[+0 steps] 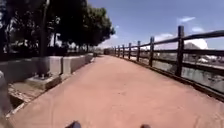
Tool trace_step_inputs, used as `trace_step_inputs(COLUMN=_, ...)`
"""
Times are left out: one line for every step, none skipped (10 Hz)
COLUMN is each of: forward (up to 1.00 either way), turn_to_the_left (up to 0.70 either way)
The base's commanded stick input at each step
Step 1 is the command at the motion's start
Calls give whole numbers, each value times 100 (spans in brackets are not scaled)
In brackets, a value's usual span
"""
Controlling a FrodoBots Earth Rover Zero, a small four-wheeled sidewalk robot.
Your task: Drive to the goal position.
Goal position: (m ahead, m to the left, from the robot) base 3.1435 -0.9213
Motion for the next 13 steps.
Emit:
trace_step_inputs(forward=70, turn_to_the_left=0)
trace_step_inputs(forward=70, turn_to_the_left=0)
trace_step_inputs(forward=70, turn_to_the_left=0)
trace_step_inputs(forward=70, turn_to_the_left=0)
trace_step_inputs(forward=70, turn_to_the_left=0)
trace_step_inputs(forward=70, turn_to_the_left=0)
trace_step_inputs(forward=70, turn_to_the_left=0)
trace_step_inputs(forward=70, turn_to_the_left=0)
trace_step_inputs(forward=70, turn_to_the_left=0)
trace_step_inputs(forward=70, turn_to_the_left=0)
trace_step_inputs(forward=70, turn_to_the_left=0)
trace_step_inputs(forward=70, turn_to_the_left=24)
trace_step_inputs(forward=70, turn_to_the_left=35)
